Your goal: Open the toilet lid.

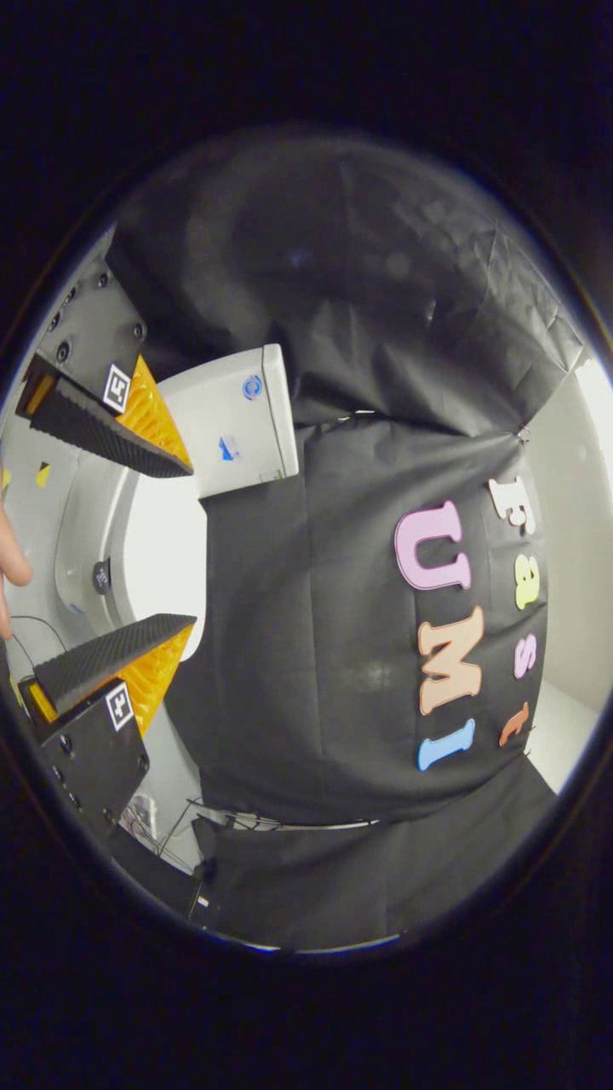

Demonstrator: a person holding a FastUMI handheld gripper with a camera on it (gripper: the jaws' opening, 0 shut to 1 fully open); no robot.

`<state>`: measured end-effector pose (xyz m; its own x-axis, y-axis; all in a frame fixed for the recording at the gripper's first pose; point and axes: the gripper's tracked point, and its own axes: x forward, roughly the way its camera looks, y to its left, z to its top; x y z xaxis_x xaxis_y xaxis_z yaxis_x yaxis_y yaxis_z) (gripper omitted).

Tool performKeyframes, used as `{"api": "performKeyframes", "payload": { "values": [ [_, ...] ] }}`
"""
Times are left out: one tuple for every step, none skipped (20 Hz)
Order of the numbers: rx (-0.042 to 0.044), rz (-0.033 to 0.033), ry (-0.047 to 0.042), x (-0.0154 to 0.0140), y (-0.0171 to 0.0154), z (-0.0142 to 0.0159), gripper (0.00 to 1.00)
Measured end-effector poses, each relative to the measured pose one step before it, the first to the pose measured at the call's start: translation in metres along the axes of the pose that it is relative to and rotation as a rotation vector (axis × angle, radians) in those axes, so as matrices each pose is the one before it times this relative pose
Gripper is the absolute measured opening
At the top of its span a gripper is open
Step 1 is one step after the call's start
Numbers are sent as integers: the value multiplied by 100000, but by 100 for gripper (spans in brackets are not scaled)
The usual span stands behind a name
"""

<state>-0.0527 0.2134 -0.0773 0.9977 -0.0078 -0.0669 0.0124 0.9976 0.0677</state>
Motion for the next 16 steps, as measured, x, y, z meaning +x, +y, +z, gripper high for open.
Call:
{"api": "performKeyframes", "payload": {
  "values": [
    [-643, -614, 51, 143, -21, 28, 99],
    [-40, -683, 643, 129, -91, -288, 99],
    [206, -529, -48, 155, -30, -31, 98],
    [534, -480, -108, 70, -22, -57, 98],
    [508, -358, 202, 164, -4, -102, 98],
    [101, -645, 460, 156, -170, -215, 98],
    [-105, -57, 449, 184, -53, -91, 98],
    [-89, -319, 108, 69, -126, -185, 98],
    [423, -63, 47, 103, -195, -55, 98],
    [989, -1, 99, 171, -98, -288, 98],
    [1476, 117, 411, 218, -96, -254, 98],
    [1468, 182, 387, 163, 31, -385, 98],
    [1352, 599, 440, 176, 147, -232, 98],
    [1137, 572, 698, 182, 173, -365, 98],
    [735, 185, 871, 175, 79, -368, 98],
    [1362, 317, 871, 235, -13, -420, 98]
  ]
}}
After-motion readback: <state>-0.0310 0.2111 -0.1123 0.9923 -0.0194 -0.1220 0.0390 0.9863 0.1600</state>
